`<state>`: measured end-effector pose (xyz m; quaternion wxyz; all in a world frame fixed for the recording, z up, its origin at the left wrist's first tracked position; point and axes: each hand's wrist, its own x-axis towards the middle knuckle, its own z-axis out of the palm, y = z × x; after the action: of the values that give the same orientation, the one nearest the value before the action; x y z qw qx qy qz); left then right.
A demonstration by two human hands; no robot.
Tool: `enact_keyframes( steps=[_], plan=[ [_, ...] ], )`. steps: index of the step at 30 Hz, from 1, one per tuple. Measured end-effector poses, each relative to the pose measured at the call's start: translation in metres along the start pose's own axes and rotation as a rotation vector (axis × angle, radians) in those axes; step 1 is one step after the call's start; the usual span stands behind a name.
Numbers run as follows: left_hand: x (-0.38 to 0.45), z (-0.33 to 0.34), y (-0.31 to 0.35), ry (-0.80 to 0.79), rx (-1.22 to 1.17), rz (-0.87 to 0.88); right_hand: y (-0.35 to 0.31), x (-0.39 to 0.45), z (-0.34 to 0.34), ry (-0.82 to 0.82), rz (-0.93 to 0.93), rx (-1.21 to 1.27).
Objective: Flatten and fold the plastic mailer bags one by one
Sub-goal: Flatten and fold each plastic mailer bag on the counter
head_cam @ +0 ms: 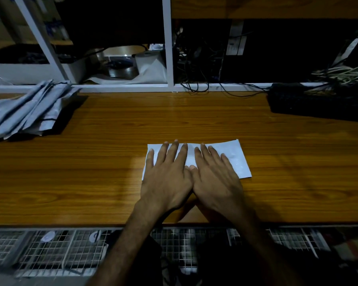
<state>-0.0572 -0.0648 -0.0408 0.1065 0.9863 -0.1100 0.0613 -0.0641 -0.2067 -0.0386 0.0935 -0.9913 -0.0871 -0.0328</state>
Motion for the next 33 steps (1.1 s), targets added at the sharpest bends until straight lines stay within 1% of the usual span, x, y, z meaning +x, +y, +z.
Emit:
enact_keyframes(
  steps=[10,16,20,25,33],
  plan=[
    [-0.001,0.000,0.000,-0.008,-0.039,-0.067,0.004,0.001,0.005,0.011,0.103,0.023],
    [-0.002,0.001,-0.001,0.008,-0.069,-0.122,0.009,-0.003,0.004,0.047,0.176,0.057],
    [-0.004,-0.001,-0.006,0.004,-0.050,-0.161,0.017,-0.005,0.004,0.073,0.223,0.048],
    [-0.008,-0.005,-0.015,-0.020,-0.011,-0.216,0.028,-0.007,0.001,0.062,0.255,0.029],
    [-0.010,-0.009,-0.028,-0.064,0.017,-0.238,0.045,-0.014,-0.005,0.064,0.269,0.019]
  ],
)
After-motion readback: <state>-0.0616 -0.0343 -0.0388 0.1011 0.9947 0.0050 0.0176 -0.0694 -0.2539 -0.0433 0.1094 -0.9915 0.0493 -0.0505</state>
